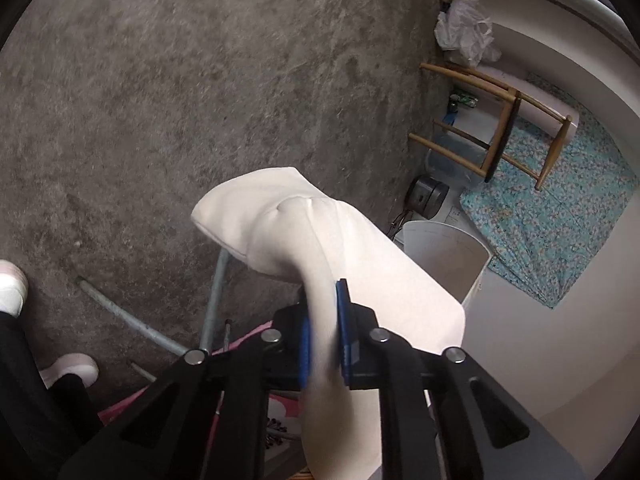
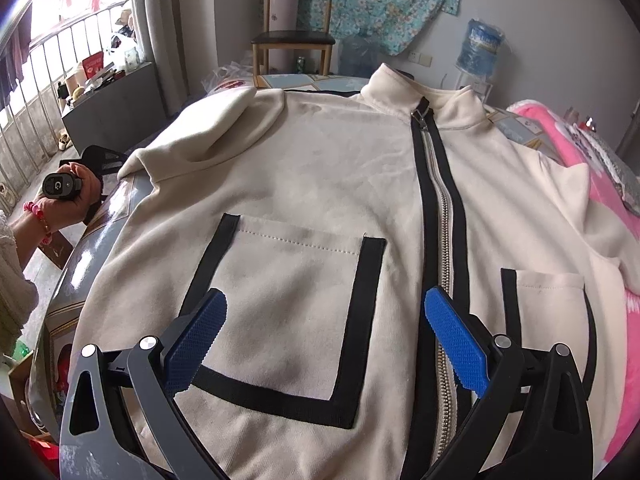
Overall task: Fold large clothes
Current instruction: 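Carry the sleeve across the jacket body and lay it down with the left gripper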
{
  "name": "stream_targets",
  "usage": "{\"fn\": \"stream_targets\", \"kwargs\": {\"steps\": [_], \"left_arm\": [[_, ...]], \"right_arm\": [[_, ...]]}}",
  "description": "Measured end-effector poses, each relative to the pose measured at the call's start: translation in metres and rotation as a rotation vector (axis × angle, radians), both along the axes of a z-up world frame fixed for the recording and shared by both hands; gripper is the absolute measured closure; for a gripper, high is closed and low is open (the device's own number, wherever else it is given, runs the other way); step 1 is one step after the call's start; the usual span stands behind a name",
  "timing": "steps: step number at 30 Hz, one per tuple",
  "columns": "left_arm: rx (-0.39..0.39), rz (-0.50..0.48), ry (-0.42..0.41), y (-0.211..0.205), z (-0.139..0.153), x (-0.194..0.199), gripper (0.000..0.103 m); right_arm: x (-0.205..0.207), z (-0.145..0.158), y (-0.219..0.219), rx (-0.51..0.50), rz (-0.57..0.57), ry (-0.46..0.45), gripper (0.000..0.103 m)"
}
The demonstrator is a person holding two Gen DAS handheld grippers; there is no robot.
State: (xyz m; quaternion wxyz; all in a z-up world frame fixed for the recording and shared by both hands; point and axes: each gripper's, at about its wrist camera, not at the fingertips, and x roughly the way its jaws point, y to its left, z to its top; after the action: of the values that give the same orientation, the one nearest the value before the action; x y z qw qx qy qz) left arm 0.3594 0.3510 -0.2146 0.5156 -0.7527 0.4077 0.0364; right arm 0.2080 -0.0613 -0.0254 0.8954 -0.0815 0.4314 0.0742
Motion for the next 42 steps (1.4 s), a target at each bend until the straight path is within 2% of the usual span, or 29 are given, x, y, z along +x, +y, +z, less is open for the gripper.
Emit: {"fn": "stream_targets", "kwargs": {"steps": [4,7,9,12,14,16,19,21,23,26,29,31,33,36,39,42], "left_arm": [[0.220,-0.055,-0.067,0.017,0.057,0.002,0.096],[0.436,-0.093,-0.165,0.012,0.123,-0.003,0.096],[0.623,-0.172,-0.246,-0.010,0.179,-0.006,0.096],[0.888,-0.332,-0.396,-0.071,0.261,-0.014,0.096],[1.011,-0.453,-0.506,-0.123,0.300,-0.025,0.096],[1.106,-0.597,-0.600,-0.182,0.326,-0.038,0.096],[1.200,-0.810,-0.666,-0.269,0.328,-0.060,0.095],[1.226,-0.921,-0.672,-0.315,0.308,-0.077,0.095],[1.258,-1.021,-0.653,-0.353,0.277,-0.092,0.093],[1.350,-1.125,-0.617,-0.393,0.229,-0.118,0.088],[1.414,-1.192,-0.588,-0.417,0.201,-0.142,0.068],[1.410,-1.187,-0.619,-0.417,0.199,-0.157,0.048],[1.384,-1.153,-0.648,-0.405,0.204,-0.171,0.045],[1.261,-1.088,-0.689,-0.378,0.210,-0.187,0.043],[1.147,-1.021,-0.685,-0.351,0.211,-0.199,0.043],[1.083,-0.971,-0.670,-0.332,0.209,-0.210,0.043]], "right_arm": [[0.004,-0.005,-0.001,0.000,-0.002,0.012,0.007],[0.005,-0.006,-0.003,0.005,0.001,0.034,0.007],[0.004,-0.001,-0.009,0.021,-0.006,0.029,0.007],[-0.004,0.012,-0.024,0.036,-0.030,-0.004,0.007],[-0.012,0.019,-0.037,0.041,-0.053,-0.023,0.007],[-0.021,0.025,-0.057,0.054,-0.089,-0.033,0.007],[-0.036,0.031,-0.089,0.090,-0.158,-0.042,0.007],[-0.043,0.032,-0.111,0.109,-0.199,-0.035,0.007],[-0.048,0.032,-0.131,0.123,-0.234,-0.020,0.007],[-0.051,0.031,-0.155,0.139,-0.259,-0.005,0.007],[-0.048,0.032,-0.166,0.150,-0.250,-0.002,0.007],[-0.042,0.035,-0.172,0.197,-0.243,0.004,0.007],[-0.031,0.041,-0.173,0.279,-0.211,0.035,0.007],[-0.013,0.055,-0.159,0.390,-0.141,0.080,0.007],[0.006,0.064,-0.133,0.519,-0.039,0.138,0.007],[0.025,0.061,-0.106,0.586,0.023,0.217,0.007]]}}
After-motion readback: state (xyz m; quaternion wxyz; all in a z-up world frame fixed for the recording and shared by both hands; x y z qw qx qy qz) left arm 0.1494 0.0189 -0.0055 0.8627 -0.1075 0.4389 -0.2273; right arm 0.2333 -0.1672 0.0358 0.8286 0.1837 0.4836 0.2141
